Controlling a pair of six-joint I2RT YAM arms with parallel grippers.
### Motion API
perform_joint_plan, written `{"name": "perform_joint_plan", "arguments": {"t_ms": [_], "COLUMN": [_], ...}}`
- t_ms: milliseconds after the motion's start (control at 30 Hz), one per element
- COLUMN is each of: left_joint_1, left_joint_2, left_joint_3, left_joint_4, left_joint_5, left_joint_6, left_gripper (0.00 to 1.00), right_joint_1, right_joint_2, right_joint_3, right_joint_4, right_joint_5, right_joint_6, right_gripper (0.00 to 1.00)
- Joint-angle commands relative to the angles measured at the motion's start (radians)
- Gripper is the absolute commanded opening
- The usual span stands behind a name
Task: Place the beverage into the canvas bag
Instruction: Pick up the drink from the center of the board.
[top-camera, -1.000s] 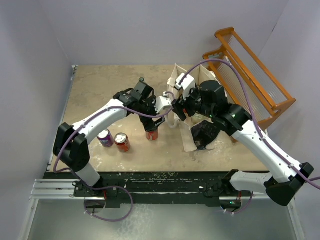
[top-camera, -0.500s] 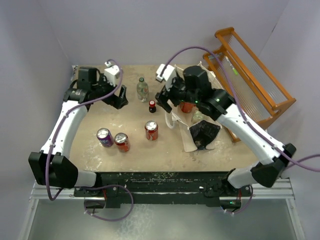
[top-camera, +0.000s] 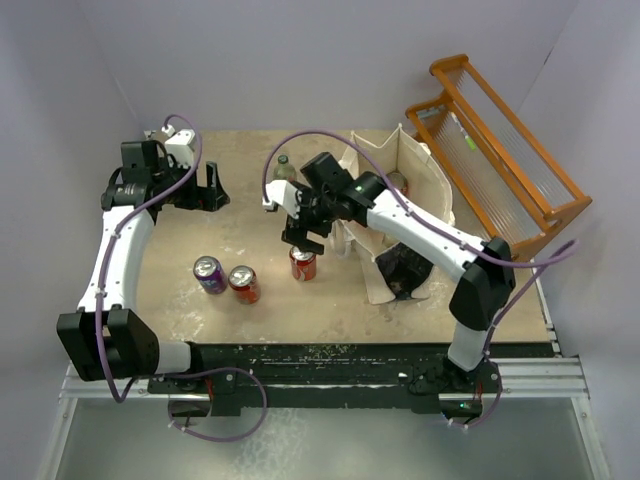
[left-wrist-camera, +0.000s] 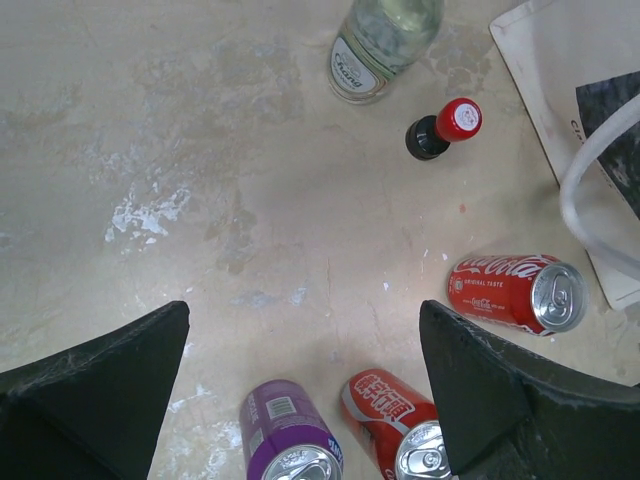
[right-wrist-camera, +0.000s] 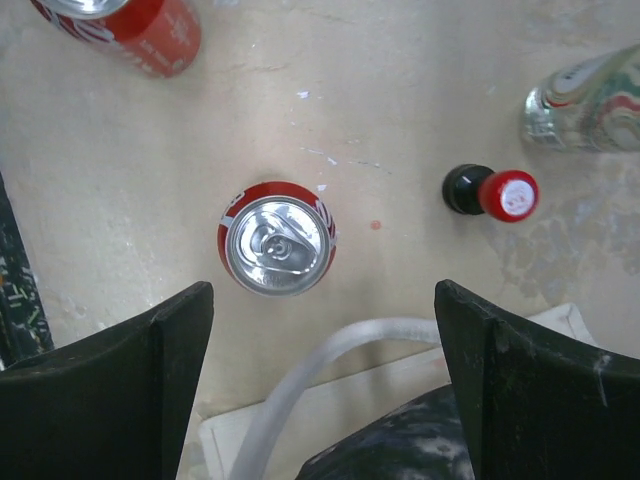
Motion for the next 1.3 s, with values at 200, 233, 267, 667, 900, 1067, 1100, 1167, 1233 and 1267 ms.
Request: {"name": "perform_joint_plan", "arguments": {"t_ms": [200,233,267,667,900,1067,1100,1167,1233,1267], "left_joint_1": [0.026,0.026,0.026,0.029,0.029,0.029,0.028,0.029,0.028,0.028], "left_joint_2": [-0.040,-0.040,-0.039,-0.039,-0.026,-0.014,-0.011,-0.004,0.002,0.006], "left_joint_3": [0.010,0.009,0.009,-0.005,-0.007,0.000,0.001,0.000,0.000,0.000], "left_joint_4": [0.029,0.029,0.030,0.045,0.054,0.055,0.055,0.055,0.056,0.058], "left_joint_5": [0.036,0.037,0.039,0.045,0.053,0.055,0.054,0.058,0.062,0.063], "left_joint_6": [-0.028,-0.028,-0.029,-0.033,-0.034,-0.030,-0.029,-0.025,-0.023,-0.022], "left_gripper": [0.99,0.99,0.99,0.99,0.99,0.99,0.99,0.99,0.99,0.99], "right_joint_1": [0.006,0.007,0.008,0.039,0.039,0.039,0.039,0.039,0.039,0.039], "right_joint_2": [0.109,0.119,0.127,0.214,0.234,0.245,0.247,0.245,0.235,0.226], "right_joint_3": [0.040,0.040,0.041,0.069,0.070,0.089,0.099,0.115,0.125,0.128], "right_joint_4": [-0.113,-0.113,-0.109,-0.105,-0.095,-0.103,-0.114,-0.125,-0.123,-0.122], "right_joint_5": [-0.049,-0.047,-0.043,0.016,-0.011,-0.049,-0.060,-0.087,-0.104,-0.111], "right_joint_6": [-0.119,-0.118,-0.116,-0.131,-0.123,-0.123,-0.122,-0.118,-0.112,-0.112], "right_gripper": [0.95,0.95,0.95,0.92,0.85,0.75,0.73,0.65,0.57,0.53]}}
